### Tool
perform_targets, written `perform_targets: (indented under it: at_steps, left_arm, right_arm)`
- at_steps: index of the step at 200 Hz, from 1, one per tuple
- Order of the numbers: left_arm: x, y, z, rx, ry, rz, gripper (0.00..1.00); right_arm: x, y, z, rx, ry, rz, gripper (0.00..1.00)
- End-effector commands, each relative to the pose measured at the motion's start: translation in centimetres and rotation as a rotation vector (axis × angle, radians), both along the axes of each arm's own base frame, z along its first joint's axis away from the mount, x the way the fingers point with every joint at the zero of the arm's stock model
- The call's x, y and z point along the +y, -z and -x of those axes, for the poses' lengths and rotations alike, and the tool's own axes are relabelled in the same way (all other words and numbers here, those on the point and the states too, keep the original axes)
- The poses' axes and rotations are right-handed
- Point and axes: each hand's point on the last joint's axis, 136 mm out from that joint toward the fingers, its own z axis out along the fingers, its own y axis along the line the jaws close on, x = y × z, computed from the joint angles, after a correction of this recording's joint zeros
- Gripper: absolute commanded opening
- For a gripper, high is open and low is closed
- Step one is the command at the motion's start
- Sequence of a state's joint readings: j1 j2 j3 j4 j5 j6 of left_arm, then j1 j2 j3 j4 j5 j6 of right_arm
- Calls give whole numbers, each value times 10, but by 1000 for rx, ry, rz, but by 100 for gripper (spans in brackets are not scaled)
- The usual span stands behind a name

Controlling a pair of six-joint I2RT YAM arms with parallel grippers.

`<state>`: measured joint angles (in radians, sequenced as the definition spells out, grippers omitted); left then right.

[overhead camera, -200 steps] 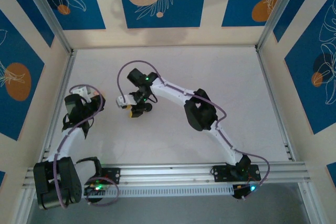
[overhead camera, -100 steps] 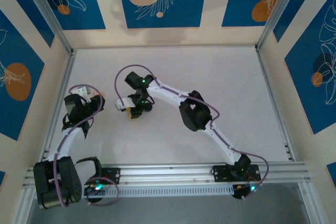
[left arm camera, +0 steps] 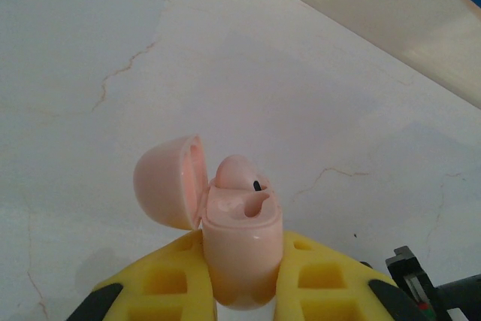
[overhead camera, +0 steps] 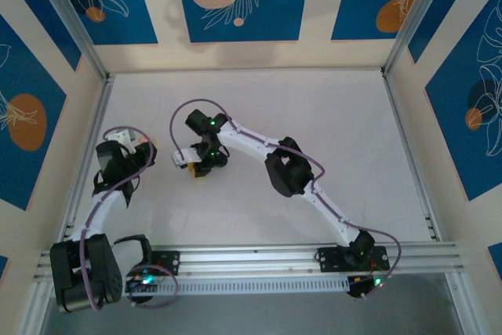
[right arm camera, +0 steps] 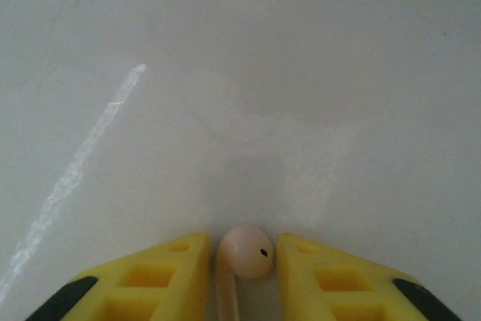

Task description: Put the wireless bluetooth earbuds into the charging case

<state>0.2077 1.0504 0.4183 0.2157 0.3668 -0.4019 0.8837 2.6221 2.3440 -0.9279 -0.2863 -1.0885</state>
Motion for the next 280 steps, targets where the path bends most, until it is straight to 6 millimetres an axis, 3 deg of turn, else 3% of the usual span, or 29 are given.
perform_targets:
  at_steps: [1, 57, 95, 155, 196, 220, 234, 249, 280]
  left_arm:
    - [3, -8, -2, -17, 6, -6, 16]
    - [0, -12, -1, -24, 32, -10, 15]
    - [-5, -18, 1, -40, 56, -14, 15]
    - [-22, -26, 1, -68, 116, -8, 14]
    - [-49, -26, -1, -64, 189, -53, 14]
    - [-65, -24, -3, -53, 227, -80, 14]
    - [-74, -23, -5, -49, 249, -99, 14]
    - [-82, -22, -7, -44, 270, -113, 14]
    - [-92, -19, -9, -32, 302, -118, 14]
  right_arm:
    - [-4, 7, 7, 35, 6, 41, 27]
    - [-21, -1, 15, 83, 66, 110, 23]
    - [-48, -6, 30, 123, 143, 179, 22]
    - [-123, -2, 56, 167, 307, 304, 22]
    - [-185, 7, 67, 218, 445, 410, 22]
    - [-211, 10, 70, 234, 519, 455, 22]
    - [-218, 9, 72, 251, 555, 468, 23]
    - [-219, 4, 74, 272, 592, 460, 32]
    - [-210, -26, 65, 315, 722, 392, 43]
